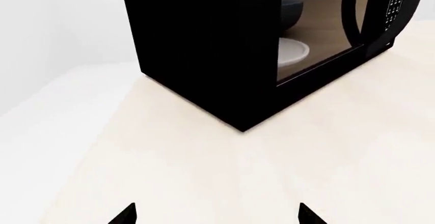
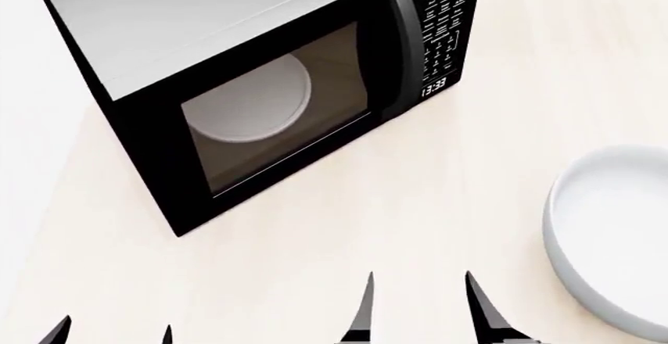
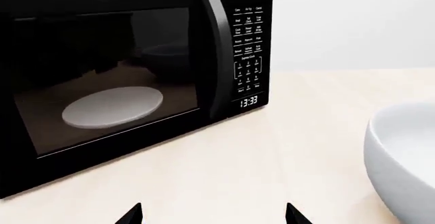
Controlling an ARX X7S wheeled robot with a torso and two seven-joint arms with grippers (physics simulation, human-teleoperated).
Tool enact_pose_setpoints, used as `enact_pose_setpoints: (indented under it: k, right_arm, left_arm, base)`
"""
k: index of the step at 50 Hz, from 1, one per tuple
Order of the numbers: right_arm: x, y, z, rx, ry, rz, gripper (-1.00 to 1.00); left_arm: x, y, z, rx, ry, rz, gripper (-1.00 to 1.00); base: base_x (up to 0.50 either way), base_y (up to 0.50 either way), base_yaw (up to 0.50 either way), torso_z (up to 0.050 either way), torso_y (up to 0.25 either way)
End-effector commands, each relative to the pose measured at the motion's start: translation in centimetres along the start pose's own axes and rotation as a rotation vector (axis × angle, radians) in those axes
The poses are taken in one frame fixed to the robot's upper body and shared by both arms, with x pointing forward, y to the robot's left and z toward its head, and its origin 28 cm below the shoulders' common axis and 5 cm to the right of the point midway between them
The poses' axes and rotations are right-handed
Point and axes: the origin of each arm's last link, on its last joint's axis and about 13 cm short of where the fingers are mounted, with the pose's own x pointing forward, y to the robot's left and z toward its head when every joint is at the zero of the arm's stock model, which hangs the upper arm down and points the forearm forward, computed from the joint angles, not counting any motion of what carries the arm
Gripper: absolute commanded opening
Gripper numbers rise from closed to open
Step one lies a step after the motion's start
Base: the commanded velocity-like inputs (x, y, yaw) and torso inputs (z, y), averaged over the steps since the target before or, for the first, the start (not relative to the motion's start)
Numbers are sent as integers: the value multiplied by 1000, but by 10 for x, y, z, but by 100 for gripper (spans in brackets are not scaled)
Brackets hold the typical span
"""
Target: Open the microwave.
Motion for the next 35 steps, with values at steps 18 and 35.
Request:
enact_pose_setpoints:
  k: [18, 35]
  right_arm:
    - [70, -8, 36, -83, -31, -20, 100]
    - [105, -7, 56, -66, -35, -23, 100]
  left_arm:
    - [0, 3, 4, -8, -8, 11, 100]
    - [0, 4, 4, -14, -3, 16, 100]
  base:
    - [0, 0, 0, 0, 0]
    - [0, 0, 0, 0, 0]
